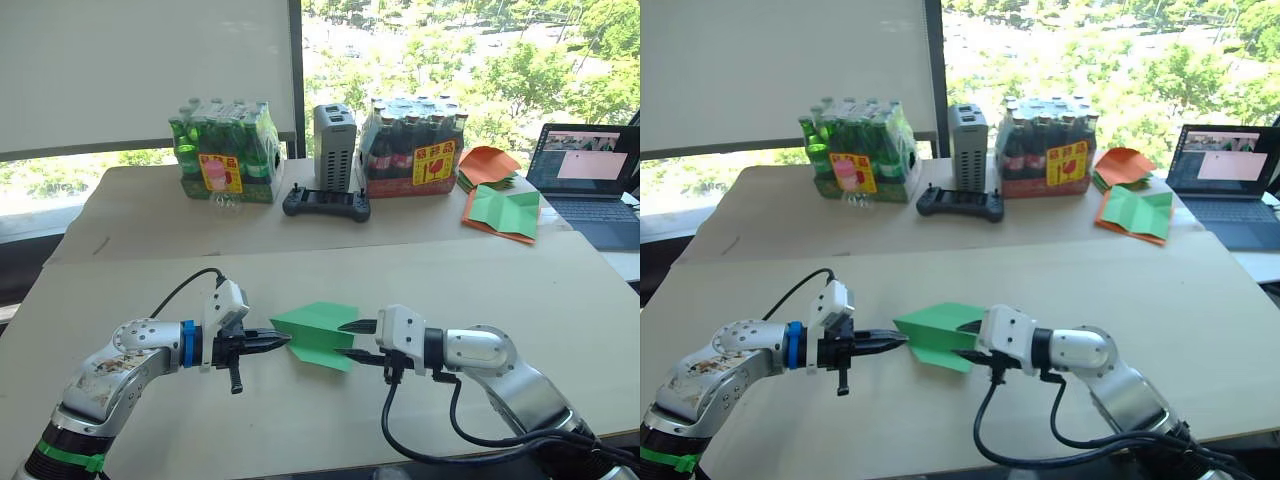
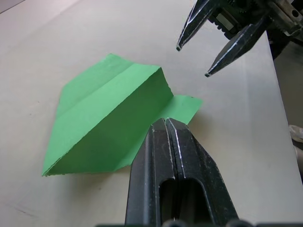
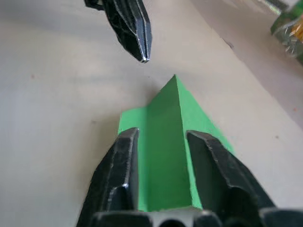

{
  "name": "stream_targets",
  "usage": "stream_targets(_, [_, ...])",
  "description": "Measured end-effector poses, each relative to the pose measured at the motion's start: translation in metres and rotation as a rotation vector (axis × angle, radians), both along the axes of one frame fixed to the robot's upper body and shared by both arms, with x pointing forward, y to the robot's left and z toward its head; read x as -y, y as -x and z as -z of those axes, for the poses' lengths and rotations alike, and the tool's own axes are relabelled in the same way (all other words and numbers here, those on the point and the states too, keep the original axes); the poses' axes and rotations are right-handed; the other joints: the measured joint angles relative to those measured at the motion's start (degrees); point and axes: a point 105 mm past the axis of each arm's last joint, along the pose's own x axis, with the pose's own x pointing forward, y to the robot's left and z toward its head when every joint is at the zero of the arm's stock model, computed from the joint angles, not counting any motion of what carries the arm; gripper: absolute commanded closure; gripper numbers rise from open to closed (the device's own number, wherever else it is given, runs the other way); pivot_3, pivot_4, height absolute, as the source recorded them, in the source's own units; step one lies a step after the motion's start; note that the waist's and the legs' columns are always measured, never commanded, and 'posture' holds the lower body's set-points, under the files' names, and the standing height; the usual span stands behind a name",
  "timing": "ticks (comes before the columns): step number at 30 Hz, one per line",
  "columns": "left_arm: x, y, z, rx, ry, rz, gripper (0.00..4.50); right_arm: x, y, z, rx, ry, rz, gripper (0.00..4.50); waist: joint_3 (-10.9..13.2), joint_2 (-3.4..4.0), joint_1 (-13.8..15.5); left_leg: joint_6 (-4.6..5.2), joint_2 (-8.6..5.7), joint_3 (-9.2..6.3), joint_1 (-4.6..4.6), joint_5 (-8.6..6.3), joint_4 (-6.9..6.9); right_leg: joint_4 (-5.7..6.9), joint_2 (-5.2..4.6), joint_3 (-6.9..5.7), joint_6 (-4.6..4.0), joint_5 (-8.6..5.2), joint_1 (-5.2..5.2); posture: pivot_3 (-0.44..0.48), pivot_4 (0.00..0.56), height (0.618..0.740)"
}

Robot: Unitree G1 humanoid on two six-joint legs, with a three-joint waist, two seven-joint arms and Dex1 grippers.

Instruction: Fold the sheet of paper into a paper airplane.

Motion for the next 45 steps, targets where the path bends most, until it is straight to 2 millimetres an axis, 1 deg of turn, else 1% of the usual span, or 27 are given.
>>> stream_targets(2, [0.0, 0.0, 0.0, -0.001, -0.001, -0.002, 4.5, -0.003, -0.001, 0.005, -0.077, -0.012, 0.037, 4.42, 0.0, 0.0, 0.01, 0.0, -0.01, 0.0, 0.0, 0.0, 0.0, 0.0, -0.01, 0.0, 0.0, 0.0, -0.01, 0.0, 0.15, 0.735])
stream_targets(3, [0.0, 0.0, 0.0, -0.001, -0.001, -0.002, 4.5, -0.004, -0.002, 0.007, -0.095, -0.009, 0.05, 4.47, 0.0, 0.0, 0.0, 0.0, -0.01, 0.0, -0.01, 0.0, 0.0, 0.0, -0.01, -0.01, 0.0, 0.0, -0.01, 0.0, 0.15, 0.735])
stream_targets(5, [0.0, -0.001, -0.001, 0.003, -0.001, -0.003, 4.5, -0.007, -0.002, 0.012, -0.129, 0.002, 0.069, 4.47, 0.0, 0.0, -0.01, 0.0, -0.01, 0.0, -0.01, 0.0, 0.0, 0.01, -0.01, -0.01, 0.0, 0.0, -0.03, 0.0, 0.15, 0.735])
stream_targets(8, [0.001, -0.002, -0.004, 0.013, -0.001, -0.002, 4.5, -0.014, 0.005, 0.024, -0.162, 0.043, 0.069, 4.47, 0.0, 0.0, 0.01, 0.0, -0.02, -0.01, -0.02, 0.0, 0.0, 0.02, -0.02, -0.02, 0.0, 0.0, -0.04, 0.0, 0.15, 0.735])
stream_targets(11, [0.001, -0.003, -0.006, 0.022, -0.002, -0.001, 4.5, -0.015, 0.014, 0.049, -0.234, 0.102, 0.099, 4.47, 0.0, 0.0, -0.01, 0.0, -0.05, 0.0, -0.02, 0.0, 0.0, 0.02, -0.04, -0.01, 0.0, 0.0, -0.04, 0.0, 0.15, 0.735])
stream_targets(12, [0.001, -0.004, -0.006, 0.023, -0.002, -0.002, 4.5, -0.014, 0.015, 0.053, -0.245, 0.105, 0.114, 4.47, 0.0, 0.0, 0.0, 0.0, -0.04, 0.0, -0.01, 0.0, 0.0, 0.03, -0.04, -0.01, 0.0, 0.0, -0.04, 0.0, 0.15, 0.735])
stream_targets(19, [0.005, -0.012, -0.015, 0.051, 0.002, 0.015, 4.5, -0.014, 0.009, 0.058, -0.257, 0.09, 0.159, 4.47, -0.03, -0.04, 0.01, -0.01, -0.02, 0.0, 0.32, 0.01, 0.02, 0.04, -0.01, -0.01, -0.01, 0.01, 0.29, 0.0, 0.15, 0.735])
stream_targets(21, [0.007, -0.02, -0.015, 0.047, -0.001, 0.025, 4.5, -0.013, 0.008, 0.058, -0.258, 0.09, 0.166, 4.47, -0.03, -0.05, 0.12, -0.01, -0.02, 0.0, 0.38, 0.01, 0.02, 0.04, -0.01, -0.03, -0.01, 0.01, 0.36, 0.0, 0.15, 0.735])
stream_targets(25, [0.016, -0.05, -0.017, 0.095, -0.017, 0.05, 4.5, -0.012, 0.007, 0.058, -0.258, 0.091, 0.17, 4.47, -0.09, -0.14, 0.53, -0.02, -0.04, -0.01, 0.39, 0.02, 0.07, 0.04, 0.0, -0.07, -0.05, 0.04, 0.39, 0.0, 0.15, 0.735])
stream_targets(27, [0.023, -0.062, -0.01, 0.098, -0.034, 0.065, 4.5, -0.013, 0.007, 0.058, -0.256, 0.093, 0.167, 4.47, -0.09, -0.15, 0.52, -0.02, -0.04, 0.01, 0.38, 0.02, 0.07, 0.06, 0.0, -0.07, -0.04, 0.04, 0.36, 0.0, 0.15, 0.735])
stream_targets(29, [0.03, -0.067, 0.002, 0.073, -0.048, 0.094, 4.5, -0.014, 0.008, 0.058, -0.254, 0.092, 0.161, 4.47, -0.09, -0.15, 0.28, -0.01, -0.04, 0.01, 0.35, 0.01, 0.07, 0.06, -0.01, -0.06, -0.04, 0.04, 0.33, 0.0, 0.15, 0.735])
stream_targets(31, [0.035, -0.066, 0.011, 0.048, -0.052, 0.133, 4.5, -0.015, 0.008, 0.057, -0.249, 0.093, 0.16, 4.47, -0.1, -0.15, 0.02, -0.01, -0.05, 0.0, 0.28, 0.01, 0.07, 0.06, -0.01, -0.06, -0.03, 0.05, 0.28, 0.0, 0.15, 0.735])
stream_targets(33, [0.036, -0.065, 0.02, 0.034, -0.074, 0.154, 4.5, -0.016, 0.008, 0.057, -0.251, 0.091, 0.166, 4.47, -0.09, -0.15, -0.1, -0.01, -0.05, 0.0, 0.26, 0.01, 0.08, 0.06, -0.01, -0.07, -0.03, 0.05, 0.26, 0.0, 0.15, 0.735])
stream_targets(37, [0.034, -0.063, 0.021, 0.038, -0.084, 0.176, 4.5, -0.016, 0.008, 0.056, -0.253, 0.093, 0.178, 4.47, -0.09, -0.15, -0.06, -0.01, -0.05, -0.01, 0.26, 0.01, 0.11, 0.07, -0.01, -0.07, -0.03, 0.05, 0.26, 0.0, 0.15, 0.735])
stream_targets(40, [0.03, -0.054, 0.02, 0.042, -0.097, 0.205, 4.5, -0.017, 0.008, 0.056, -0.254, 0.092, 0.187, 4.47, -0.09, -0.15, -0.13, -0.01, -0.04, -0.02, 0.27, 0.01, 0.1, 0.08, -0.01, -0.06, -0.02, 0.05, 0.25, 0.0, 0.15, 0.735])
stream_targets(45, [0.023, -0.041, 0.034, -0.001, -0.109, 0.21, 4.5, -0.017, 0.007, 0.055, -0.25, 0.088, 0.195, 4.47, -0.09, -0.15, -0.08, -0.01, -0.04, -0.02, 0.27, 0.01, 0.11, 0.08, -0.01, -0.06, -0.02, 0.05, 0.26, 0.0, 0.15, 0.735])
